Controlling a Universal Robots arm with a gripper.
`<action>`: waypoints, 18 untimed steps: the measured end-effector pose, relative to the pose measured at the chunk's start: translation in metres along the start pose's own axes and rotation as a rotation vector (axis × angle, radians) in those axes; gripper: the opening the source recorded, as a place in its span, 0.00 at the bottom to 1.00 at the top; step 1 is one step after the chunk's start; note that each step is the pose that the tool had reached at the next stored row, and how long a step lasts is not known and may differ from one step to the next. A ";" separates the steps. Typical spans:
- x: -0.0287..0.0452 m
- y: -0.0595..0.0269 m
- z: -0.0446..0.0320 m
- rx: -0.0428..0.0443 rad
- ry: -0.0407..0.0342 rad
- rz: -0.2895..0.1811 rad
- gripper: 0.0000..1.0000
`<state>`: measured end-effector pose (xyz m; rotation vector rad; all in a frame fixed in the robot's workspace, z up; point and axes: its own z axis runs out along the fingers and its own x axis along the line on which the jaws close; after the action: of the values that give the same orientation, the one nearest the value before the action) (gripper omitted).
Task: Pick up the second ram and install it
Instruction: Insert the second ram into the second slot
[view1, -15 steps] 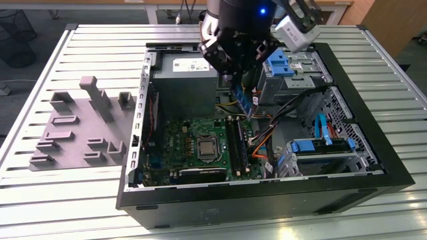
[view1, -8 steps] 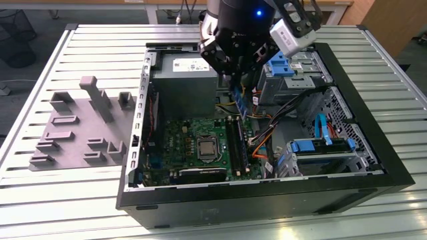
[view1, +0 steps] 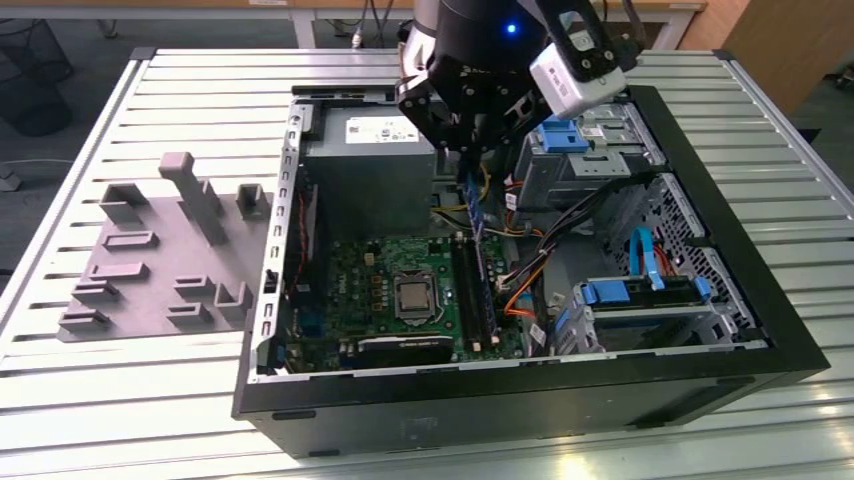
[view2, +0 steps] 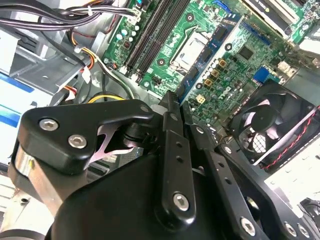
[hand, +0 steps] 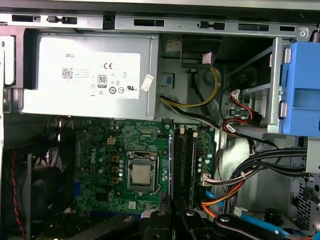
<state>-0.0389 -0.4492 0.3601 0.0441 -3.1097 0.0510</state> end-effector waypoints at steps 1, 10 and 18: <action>0.0000 0.0000 0.0000 -0.0001 0.0000 0.000 0.14; -0.0002 0.0001 0.0051 0.0008 -0.0195 0.024 0.14; -0.0020 0.0004 0.0125 -0.0002 -0.0186 0.062 0.14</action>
<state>-0.0373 -0.4492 0.3475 -0.0525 -3.1292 0.0521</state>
